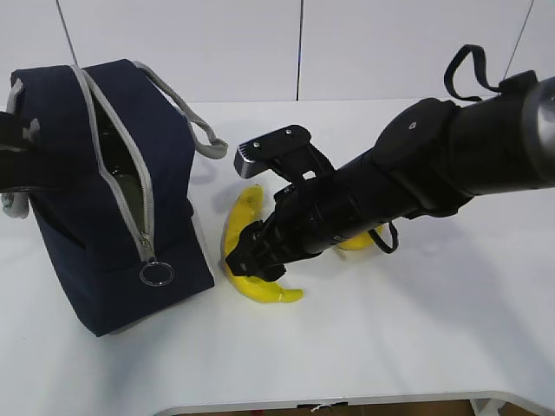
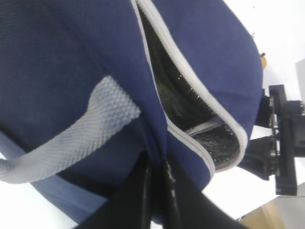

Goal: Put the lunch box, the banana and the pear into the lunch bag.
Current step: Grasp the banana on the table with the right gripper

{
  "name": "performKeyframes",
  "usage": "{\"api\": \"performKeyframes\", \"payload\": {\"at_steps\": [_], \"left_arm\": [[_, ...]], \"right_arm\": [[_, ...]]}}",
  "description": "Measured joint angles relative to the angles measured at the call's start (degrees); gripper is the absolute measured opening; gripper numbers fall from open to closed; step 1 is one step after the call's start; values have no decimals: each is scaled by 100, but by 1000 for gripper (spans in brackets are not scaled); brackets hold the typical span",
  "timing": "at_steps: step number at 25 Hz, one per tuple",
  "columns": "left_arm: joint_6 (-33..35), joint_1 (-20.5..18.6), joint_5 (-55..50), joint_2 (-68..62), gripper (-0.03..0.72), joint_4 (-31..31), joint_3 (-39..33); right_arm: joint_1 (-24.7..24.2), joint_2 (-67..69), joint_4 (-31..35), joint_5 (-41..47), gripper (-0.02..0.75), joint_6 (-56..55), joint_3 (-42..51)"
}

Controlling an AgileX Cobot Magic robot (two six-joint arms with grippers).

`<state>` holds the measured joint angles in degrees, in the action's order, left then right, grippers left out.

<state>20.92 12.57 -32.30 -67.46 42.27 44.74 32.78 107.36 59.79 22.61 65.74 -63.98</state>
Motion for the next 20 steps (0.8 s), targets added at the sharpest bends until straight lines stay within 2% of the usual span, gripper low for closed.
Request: {"api": "performKeyframes", "payload": {"at_steps": [20], "left_arm": [[0,0,0,0,-14,13,0]], "right_arm": [[0,425,10,67,538,120,-195]]}}
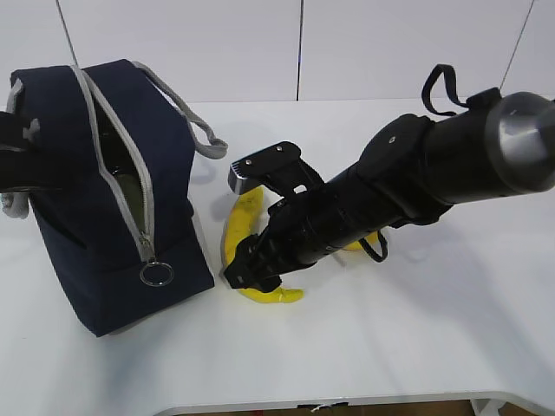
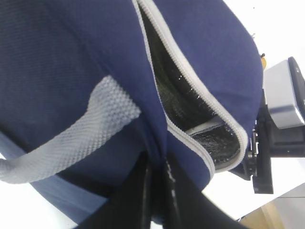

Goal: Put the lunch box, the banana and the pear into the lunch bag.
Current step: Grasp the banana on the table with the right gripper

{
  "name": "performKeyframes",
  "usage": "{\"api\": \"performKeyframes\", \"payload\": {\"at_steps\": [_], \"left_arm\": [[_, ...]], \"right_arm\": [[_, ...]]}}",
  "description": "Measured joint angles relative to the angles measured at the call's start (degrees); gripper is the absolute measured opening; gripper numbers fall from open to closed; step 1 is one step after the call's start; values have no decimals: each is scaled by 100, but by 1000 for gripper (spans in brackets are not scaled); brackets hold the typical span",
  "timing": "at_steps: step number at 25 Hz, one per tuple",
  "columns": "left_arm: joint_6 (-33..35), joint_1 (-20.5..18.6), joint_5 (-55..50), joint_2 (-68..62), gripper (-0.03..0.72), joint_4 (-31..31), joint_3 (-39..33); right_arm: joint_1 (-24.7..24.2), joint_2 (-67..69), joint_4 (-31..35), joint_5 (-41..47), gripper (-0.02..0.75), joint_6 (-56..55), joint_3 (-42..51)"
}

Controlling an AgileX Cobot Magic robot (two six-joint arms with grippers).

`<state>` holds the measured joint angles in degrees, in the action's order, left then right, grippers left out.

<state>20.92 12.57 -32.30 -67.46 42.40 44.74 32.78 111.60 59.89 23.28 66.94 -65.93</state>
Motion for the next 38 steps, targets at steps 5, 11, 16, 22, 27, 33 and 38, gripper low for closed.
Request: {"api": "performKeyframes", "payload": {"at_steps": [5,11,16,22,27,33,38], "left_arm": [[0,0,13,0,-14,0,0],[0,0,18,0,-14,0,0],[0,0,27,0,-14,0,0],[0,0,40,0,-14,4,0],[0,0,40,0,-14,13,0],[0,0,44,0,-14,13,0],[0,0,53,0,-14,13,0]], "right_arm": [[0,85,0,13,538,91,-73],[19,208,0,158,538,114,-226],[19,208,0,156,536,126,-239],[19,320,0,134,536,126,-242],[19,333,0,134,533,126,-262],[19,333,0,121,392,71,-264],[19,333,12,157,352,-100,-264]]}}
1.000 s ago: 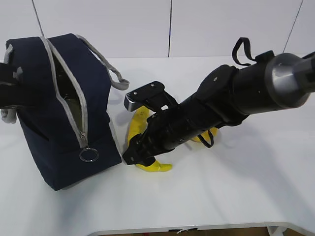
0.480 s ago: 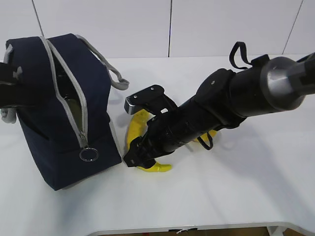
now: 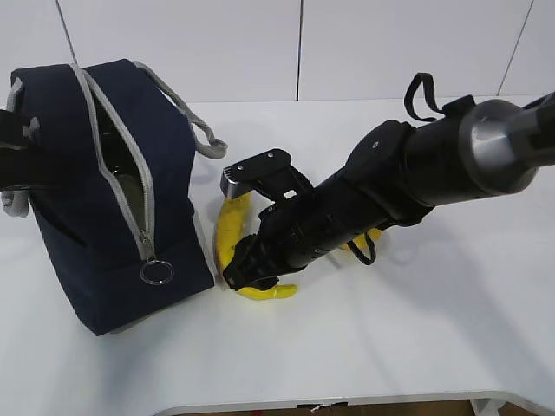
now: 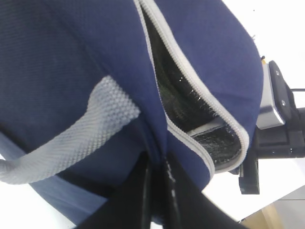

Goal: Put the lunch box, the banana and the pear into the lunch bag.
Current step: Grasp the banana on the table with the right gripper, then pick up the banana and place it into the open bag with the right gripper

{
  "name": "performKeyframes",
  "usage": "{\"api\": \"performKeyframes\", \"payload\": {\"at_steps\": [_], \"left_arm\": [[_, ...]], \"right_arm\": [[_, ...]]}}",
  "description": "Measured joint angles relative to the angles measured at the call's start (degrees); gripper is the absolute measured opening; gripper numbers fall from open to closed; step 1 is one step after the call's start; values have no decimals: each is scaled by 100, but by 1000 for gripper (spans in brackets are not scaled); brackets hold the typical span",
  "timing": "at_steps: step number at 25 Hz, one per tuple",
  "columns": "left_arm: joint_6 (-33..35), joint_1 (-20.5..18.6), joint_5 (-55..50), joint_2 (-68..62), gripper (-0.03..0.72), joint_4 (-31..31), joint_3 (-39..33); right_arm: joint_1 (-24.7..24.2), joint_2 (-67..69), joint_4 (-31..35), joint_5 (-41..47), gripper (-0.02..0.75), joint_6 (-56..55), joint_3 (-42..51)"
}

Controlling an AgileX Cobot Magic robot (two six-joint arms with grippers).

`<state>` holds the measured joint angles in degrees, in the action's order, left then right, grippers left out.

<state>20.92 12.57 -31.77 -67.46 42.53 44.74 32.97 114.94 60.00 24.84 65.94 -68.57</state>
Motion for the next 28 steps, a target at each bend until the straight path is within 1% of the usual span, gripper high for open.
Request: {"api": "performKeyframes", "payload": {"at_steps": [4,9,13,19,21,25,28], "left_arm": [[0,0,0,0,-14,0,0],[0,0,0,0,-14,0,0],[0,0,0,0,-14,0,0],[0,0,0,0,-14,39,0],[0,0,12,0,-14,51,0],[0,0,20,0,-14,51,0],[0,0,24,0,-14,51,0]], "right_arm": [[0,0,-12,114,350,-25,0],[0,-142,-434,416,349,-86,0],[0,-309,-1111,503,348,-466,0],[-12,-581,-2366,619,347,-1298,0],[-12,-728,-2692,665,346,-1531,0],[-22,-1044,-3206,713,345,-1813,0],[-22,-1138,-3357,721,327,-1920,0]]}}
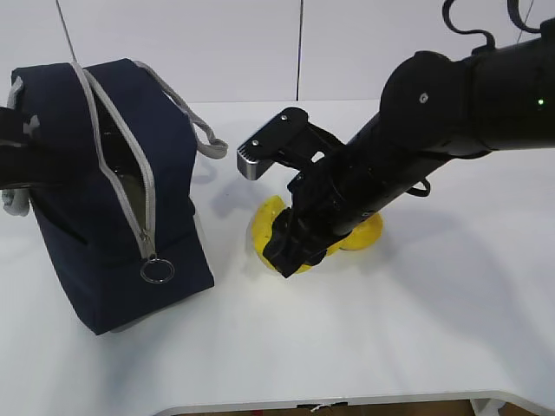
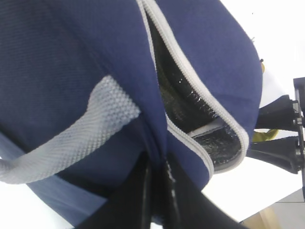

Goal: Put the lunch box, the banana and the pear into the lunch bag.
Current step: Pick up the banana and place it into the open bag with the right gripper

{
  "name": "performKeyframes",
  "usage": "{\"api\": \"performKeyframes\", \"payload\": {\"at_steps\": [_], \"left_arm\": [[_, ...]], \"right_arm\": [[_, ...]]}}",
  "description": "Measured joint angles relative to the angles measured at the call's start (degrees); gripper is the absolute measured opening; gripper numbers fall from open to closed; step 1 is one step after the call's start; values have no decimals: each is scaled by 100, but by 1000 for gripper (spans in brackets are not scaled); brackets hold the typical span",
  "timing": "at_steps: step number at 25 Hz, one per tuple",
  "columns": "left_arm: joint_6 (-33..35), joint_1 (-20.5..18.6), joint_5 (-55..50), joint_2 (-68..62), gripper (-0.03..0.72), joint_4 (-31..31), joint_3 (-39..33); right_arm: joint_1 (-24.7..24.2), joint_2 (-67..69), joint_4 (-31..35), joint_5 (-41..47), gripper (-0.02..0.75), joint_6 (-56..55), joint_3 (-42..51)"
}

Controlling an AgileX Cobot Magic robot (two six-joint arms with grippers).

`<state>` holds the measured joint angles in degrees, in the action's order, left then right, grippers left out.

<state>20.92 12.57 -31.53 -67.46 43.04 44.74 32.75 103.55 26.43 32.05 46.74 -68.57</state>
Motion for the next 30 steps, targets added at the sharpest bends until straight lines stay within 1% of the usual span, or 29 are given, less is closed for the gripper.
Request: {"api": "performKeyframes", "payload": {"at_steps": [3,5,10,16,19,22,25,30], "left_arm": [[0,0,9,0,-14,10,0],[0,0,9,0,-14,10,0],[0,0,9,0,-14,10,0],[0,0,9,0,-14,10,0],[0,0,9,0,-14,10,0],[0,0,9,0,-14,10,0],[0,0,9,0,-14,10,0],[0,0,9,0,-15,10,0]], "right_arm": [[0,0,-36,13,260,-92,0],[0,0,-58,16,241,-105,0],[0,0,-119,125,234,-127,-23],[0,-73,-382,651,231,-328,-312],[0,-154,-820,957,231,-608,-590],[0,-172,-1535,1353,231,-1054,-949],[0,-172,-2047,1728,231,-1392,-1335],[-7,-172,-2354,2230,231,-1678,-2159]]}}
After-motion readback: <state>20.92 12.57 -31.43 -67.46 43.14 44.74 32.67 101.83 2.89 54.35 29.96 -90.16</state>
